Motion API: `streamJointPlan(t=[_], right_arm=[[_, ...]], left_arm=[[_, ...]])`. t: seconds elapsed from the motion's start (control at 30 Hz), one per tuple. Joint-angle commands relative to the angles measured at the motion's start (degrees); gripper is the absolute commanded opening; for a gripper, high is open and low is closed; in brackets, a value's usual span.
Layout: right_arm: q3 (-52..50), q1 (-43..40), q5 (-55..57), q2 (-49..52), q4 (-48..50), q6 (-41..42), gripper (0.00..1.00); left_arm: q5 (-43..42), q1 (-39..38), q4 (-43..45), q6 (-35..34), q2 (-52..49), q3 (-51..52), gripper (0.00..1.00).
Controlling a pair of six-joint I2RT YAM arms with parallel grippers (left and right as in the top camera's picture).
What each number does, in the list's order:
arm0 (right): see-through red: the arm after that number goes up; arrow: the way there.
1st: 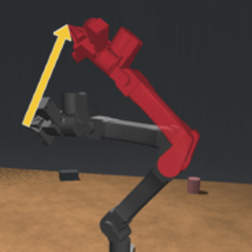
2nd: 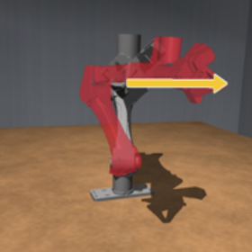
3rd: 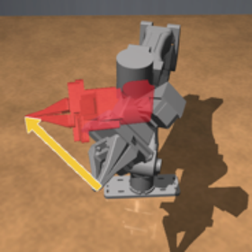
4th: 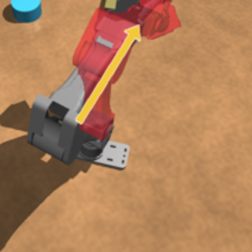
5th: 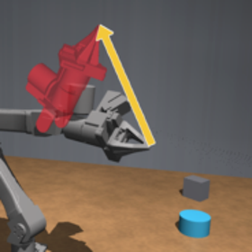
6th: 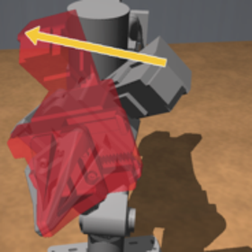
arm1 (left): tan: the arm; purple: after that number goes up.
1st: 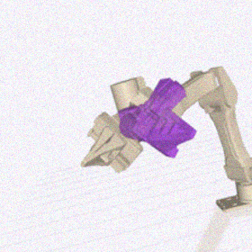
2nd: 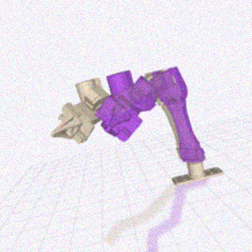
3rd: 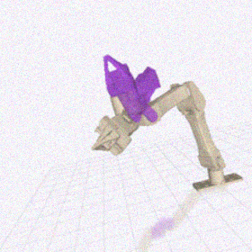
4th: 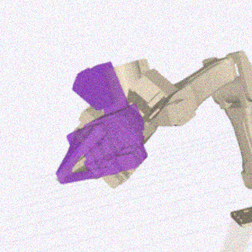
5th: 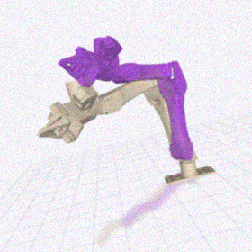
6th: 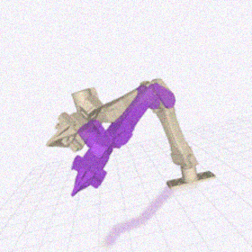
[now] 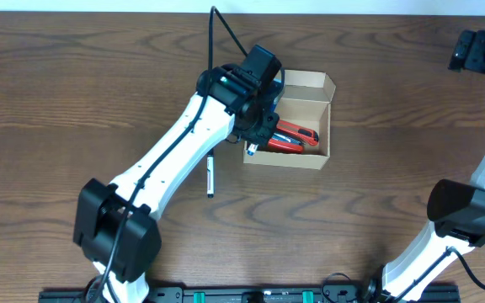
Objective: Pack container
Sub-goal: 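Carry the blue marker over the box and drop it in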
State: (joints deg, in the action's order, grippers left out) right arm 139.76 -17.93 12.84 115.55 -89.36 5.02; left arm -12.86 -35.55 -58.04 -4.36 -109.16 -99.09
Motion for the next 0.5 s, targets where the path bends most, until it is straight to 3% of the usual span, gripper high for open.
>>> streamJointPlan(t=[0.0,0.47], right_arm=[[0.8,-0.4,0.2,-0.5,-0.2,0.7,0.99],[0.8,-0.4,0.2,-0.5,-0.2,0.7,0.99]], left_arm=[[-0.8,0.2,0.0,-0.6,-1.8,-2.9,0.05],[-1.2,0.1,-6.1,-0.8,-13.4,-18.1,0.06]])
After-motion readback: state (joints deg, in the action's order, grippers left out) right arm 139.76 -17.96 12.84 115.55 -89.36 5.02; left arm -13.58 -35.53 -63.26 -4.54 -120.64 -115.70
